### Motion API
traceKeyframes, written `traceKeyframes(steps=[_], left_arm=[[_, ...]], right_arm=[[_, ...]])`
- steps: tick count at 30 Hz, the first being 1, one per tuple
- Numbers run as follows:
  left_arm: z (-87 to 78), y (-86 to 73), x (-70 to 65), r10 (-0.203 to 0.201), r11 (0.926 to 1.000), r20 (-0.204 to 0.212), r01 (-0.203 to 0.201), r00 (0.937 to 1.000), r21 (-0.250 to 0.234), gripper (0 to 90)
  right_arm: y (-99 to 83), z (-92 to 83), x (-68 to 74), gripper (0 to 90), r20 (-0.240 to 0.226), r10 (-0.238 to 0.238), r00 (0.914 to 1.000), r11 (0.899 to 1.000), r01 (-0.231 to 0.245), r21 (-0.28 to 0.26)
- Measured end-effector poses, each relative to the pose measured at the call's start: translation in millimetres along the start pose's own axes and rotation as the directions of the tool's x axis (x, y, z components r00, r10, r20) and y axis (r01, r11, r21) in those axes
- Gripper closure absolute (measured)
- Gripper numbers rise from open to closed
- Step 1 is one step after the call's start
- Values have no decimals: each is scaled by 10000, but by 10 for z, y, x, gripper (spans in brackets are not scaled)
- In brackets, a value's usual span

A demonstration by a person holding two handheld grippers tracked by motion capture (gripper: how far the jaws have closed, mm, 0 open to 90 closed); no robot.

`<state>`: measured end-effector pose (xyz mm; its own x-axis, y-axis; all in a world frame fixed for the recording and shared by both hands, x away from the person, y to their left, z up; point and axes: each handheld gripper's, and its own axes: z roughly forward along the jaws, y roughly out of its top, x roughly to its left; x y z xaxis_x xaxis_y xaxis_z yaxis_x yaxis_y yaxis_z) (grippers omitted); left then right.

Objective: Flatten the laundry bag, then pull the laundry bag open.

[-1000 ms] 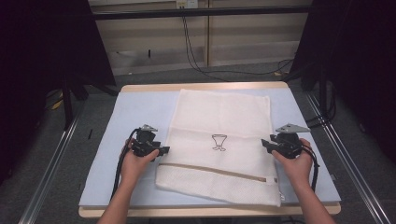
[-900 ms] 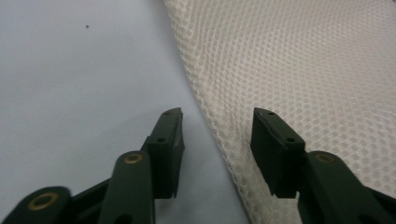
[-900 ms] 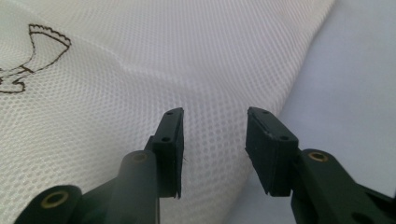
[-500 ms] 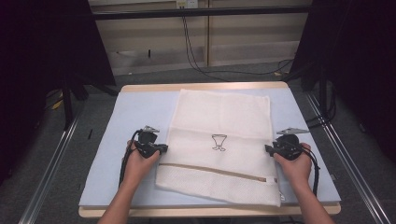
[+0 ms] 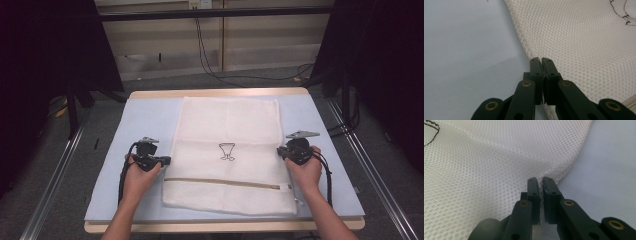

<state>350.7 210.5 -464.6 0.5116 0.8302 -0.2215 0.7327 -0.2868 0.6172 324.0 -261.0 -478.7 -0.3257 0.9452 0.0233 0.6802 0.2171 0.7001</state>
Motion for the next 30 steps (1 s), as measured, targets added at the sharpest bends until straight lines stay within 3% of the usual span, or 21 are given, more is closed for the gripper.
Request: traceKeyframes(steps=[12, 18, 21, 22, 23, 27, 30], left_arm=[[-173, -114, 180, -1022, 9945, -510, 1031, 9935, 171, 881], [-209, -137, 216, -1010, 9943, -487, 1025, 9937, 283, 880], [-225, -159, 200, -1236, 9919, -475, 1248, 9912, 236, 880], [-240, -163, 213, -1071, 9934, -479, 1089, 9931, 368, 880], [-244, -176, 202, -1278, 9914, -505, 1290, 9905, 218, 880], [-299, -210, 227, -1213, 9921, -556, 1230, 9911, 265, 880], [-330, -236, 243, -1427, 9893, -576, 1442, 9881, 217, 880]], right_arm=[[150, 189, 230, 851, -592, -689, 9959, 9953, 646, -723], [179, 223, 258, 850, -665, -865, 9940, 9940, 816, -727], [189, 225, 266, 848, -743, -835, 9937, 9943, 781, -730], [189, 225, 266, 848, -743, -835, 9937, 9943, 781, -730], [191, 228, 269, 848, -758, -832, 9936, 9943, 776, -734], [201, 240, 288, 847, -935, -843, 9920, 9941, 774, -754], [199, 234, 308, 845, -1108, -756, 9910, 9951, 678, -725]])
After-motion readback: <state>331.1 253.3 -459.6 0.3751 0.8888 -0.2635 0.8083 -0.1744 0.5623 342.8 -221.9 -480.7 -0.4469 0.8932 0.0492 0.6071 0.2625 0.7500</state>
